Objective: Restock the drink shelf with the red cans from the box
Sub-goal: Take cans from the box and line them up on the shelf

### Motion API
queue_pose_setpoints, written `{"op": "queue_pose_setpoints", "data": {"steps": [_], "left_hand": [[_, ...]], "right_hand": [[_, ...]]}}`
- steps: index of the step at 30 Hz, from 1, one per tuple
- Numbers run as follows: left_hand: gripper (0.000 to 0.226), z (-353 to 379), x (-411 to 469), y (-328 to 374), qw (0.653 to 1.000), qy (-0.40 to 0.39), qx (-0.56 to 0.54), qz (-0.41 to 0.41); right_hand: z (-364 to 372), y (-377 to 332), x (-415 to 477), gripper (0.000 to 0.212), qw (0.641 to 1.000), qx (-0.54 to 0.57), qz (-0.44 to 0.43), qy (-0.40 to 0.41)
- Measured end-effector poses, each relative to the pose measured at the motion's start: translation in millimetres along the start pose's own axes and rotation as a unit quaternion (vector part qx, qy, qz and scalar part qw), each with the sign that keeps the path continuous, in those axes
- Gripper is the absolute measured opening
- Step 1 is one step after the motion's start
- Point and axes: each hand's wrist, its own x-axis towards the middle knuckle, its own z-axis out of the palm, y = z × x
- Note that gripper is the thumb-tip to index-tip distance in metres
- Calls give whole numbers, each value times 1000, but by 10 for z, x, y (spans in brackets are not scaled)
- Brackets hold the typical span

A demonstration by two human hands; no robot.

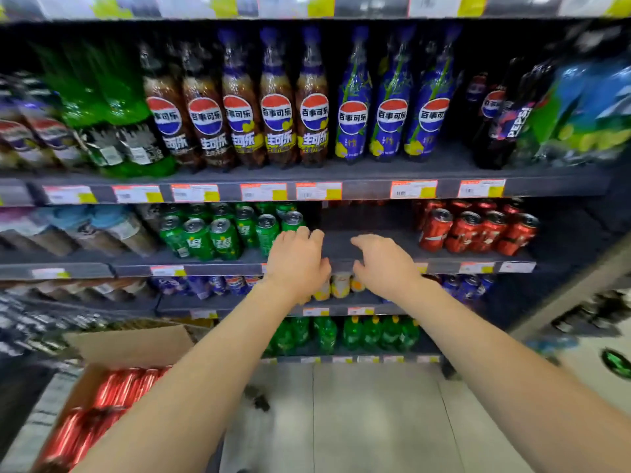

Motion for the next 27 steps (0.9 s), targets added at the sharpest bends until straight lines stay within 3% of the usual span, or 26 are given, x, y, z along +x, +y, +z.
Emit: {"op": "queue_pose_setpoints", "data": {"steps": [5,13,16,27], "left_hand": [[54,-426,-843,-234,999,0,34,-13],[55,-745,-2541,-622,991,-62,6,-120],[53,-798,-3141,-850,983,-81,-3,-165],[46,-830,-4467,-2123,957,-108,11,-270]], "right_hand": [[-106,-659,-638,53,999,-7,-36,-28],[142,-1639,-1676,20,992,6,-107,-72],[284,-2017,-1946,35,988,17,-134,-80],[1124,-3547,-2312,51,970,15,-197,-142]]}}
